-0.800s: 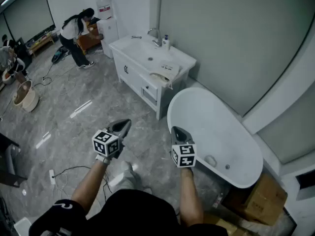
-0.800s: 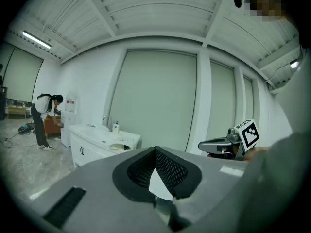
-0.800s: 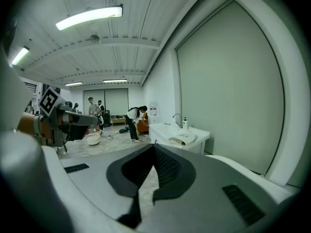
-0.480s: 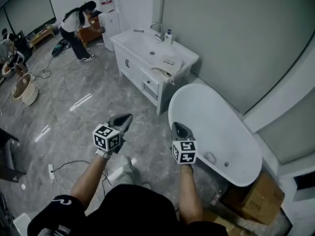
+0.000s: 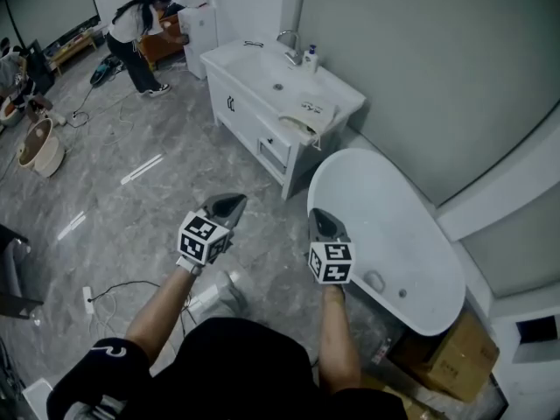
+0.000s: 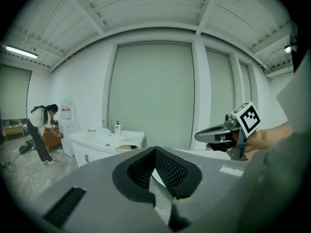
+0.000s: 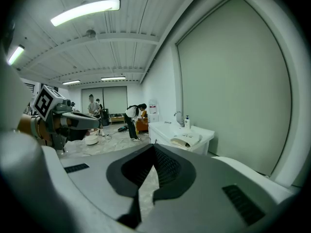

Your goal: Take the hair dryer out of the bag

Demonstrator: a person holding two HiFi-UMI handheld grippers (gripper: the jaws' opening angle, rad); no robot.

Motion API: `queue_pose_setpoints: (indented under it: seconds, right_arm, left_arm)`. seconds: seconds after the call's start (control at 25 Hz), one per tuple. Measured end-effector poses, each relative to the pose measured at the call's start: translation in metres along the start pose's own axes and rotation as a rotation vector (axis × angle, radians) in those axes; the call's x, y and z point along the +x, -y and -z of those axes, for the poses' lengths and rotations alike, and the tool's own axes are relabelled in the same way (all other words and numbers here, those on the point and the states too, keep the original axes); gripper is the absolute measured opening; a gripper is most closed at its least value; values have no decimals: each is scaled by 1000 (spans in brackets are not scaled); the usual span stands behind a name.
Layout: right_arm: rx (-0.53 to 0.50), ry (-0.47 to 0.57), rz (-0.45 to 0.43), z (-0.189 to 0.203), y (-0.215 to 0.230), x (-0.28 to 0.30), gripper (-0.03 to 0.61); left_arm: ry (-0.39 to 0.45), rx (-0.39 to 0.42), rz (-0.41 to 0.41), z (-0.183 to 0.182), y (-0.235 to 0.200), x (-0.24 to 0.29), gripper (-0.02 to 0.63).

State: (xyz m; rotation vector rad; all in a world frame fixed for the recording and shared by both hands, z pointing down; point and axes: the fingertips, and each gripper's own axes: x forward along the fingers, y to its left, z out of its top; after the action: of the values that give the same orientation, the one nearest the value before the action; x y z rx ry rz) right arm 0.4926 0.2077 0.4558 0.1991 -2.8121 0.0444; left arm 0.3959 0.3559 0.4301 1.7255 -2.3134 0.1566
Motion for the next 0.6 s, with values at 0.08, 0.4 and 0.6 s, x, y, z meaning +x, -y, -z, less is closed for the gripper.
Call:
queue_pose_setpoints:
  seconds: [0.08,0.4,0.6]
  right_arm:
    - [4,-4,4,-5,-3,22,-5]
    - [36,-32,46,-33,-24,122,-5]
    - [49,-54,80,-40,-25,181,-5]
  left_arm:
    - [-14,37,10,0,-14,11,-2]
    - [-47,100,67,-8,-98,50,-2]
    - [-46,128,94,-18,-146,85,-2]
